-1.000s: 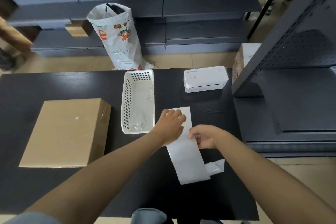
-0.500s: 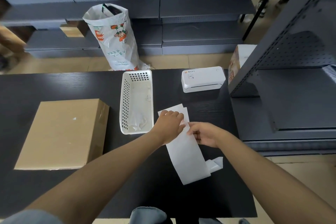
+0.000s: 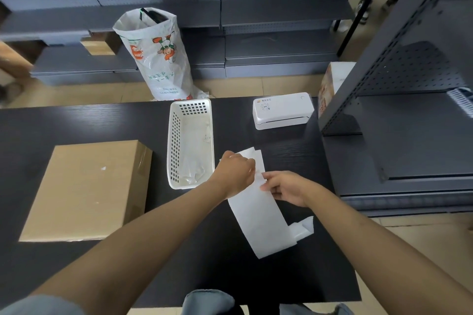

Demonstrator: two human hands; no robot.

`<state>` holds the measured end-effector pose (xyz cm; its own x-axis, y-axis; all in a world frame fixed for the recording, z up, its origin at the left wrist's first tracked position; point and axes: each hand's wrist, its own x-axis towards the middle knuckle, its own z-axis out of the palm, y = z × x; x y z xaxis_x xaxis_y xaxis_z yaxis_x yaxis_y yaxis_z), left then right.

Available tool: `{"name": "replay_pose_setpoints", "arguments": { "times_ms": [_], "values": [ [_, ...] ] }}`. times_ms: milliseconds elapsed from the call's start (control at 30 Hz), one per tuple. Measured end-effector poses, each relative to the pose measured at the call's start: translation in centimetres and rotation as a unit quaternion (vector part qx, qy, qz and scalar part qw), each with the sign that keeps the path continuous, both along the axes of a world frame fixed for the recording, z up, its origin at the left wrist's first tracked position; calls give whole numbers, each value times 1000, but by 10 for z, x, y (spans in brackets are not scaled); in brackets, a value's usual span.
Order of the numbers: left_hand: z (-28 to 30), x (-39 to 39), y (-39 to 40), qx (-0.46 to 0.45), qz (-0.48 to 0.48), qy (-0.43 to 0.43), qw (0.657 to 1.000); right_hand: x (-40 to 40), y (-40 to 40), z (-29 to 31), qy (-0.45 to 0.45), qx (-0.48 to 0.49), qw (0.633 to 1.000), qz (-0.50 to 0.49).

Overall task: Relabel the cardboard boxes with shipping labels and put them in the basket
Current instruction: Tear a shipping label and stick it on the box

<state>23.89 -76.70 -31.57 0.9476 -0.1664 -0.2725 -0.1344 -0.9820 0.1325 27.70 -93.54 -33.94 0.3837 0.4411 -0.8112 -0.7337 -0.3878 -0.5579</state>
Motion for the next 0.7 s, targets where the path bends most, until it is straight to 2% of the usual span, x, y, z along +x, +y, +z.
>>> {"name": "replay_pose_setpoints", "arguments": {
  "times_ms": [100,267,533,700],
  "values": [
    [0,0,5,-53,1,15,998,1,-2,0,-7,11,1000,-18],
    [-1,-2,6,-76,-6,26,997,-1,-3,4,-18,-8,1000,-1],
    [2,-3,4,-49,17,20,998,-3,0,6,-6,13,1000,8],
    [4,-4,-2,-24,4,26,999,-4,5,5,-88,-61,994,30]
  ]
}}
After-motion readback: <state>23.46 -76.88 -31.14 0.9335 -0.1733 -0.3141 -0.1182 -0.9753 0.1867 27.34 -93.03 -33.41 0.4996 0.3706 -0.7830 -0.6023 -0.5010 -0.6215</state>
